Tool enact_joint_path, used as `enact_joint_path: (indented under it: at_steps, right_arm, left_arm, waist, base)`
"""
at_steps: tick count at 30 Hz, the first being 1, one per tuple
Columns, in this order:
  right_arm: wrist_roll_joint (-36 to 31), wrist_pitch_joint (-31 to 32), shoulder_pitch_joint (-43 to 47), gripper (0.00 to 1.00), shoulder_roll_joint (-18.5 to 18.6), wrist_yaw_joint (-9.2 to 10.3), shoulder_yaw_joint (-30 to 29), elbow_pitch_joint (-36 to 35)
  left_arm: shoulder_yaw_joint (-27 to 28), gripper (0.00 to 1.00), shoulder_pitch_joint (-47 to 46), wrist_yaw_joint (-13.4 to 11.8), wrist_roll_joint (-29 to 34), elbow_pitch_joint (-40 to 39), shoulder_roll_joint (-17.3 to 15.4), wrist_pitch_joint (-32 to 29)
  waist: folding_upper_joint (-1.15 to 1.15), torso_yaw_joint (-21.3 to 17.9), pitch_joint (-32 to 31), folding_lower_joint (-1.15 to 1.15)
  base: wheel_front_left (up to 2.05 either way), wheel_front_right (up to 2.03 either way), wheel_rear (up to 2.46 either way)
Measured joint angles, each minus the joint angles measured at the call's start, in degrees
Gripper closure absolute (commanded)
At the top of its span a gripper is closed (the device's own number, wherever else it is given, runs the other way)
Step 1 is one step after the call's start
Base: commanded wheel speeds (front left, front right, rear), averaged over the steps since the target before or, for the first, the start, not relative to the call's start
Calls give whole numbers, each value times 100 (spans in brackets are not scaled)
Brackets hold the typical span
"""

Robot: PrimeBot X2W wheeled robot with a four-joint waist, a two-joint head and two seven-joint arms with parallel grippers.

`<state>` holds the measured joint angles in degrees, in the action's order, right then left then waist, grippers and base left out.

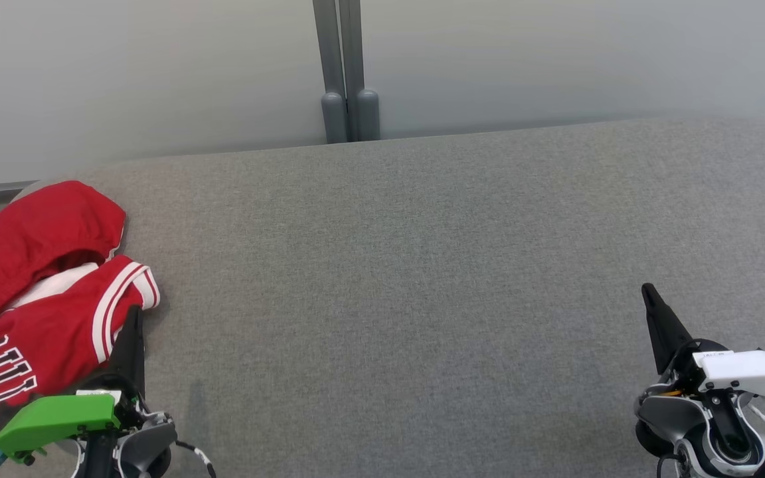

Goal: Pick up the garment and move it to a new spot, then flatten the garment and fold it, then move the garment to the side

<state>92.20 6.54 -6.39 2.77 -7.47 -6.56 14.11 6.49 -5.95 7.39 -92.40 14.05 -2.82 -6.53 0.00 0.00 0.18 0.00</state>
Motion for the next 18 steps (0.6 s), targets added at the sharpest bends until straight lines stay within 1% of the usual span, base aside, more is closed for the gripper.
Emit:
enact_joint_path:
  at_steps: [1, 6, 14, 18]
  right_arm:
    - [-2, 0, 4, 0, -3, 0, -1, 15]
    - [-3, -23, 157, 0, -51, 3, 32, 187]
    - [-64, -247, 156, 0, -49, 10, 226, 64]
    - [-151, -367, 146, 0, -45, 10, 316, -8]
  left_arm:
    - [0, 0, 6, -1, 0, 12, 2, 1]
    - [-43, 0, 196, -15, 0, 207, 47, 36]
    - [-170, 0, 198, -16, 48, 116, 49, 267]
    - [-201, 0, 198, -16, 177, 68, 48, 368]
  waist:
    - [0, 0, 0, 0]
    - [0, 5, 2, 0]
    - [0, 27, 3, 0]
    - [0, 38, 5, 0]
  base:
    - [0, 0, 0]
    - [0, 0, 0]
    - [0, 0, 0]
    - [0, 0, 0]
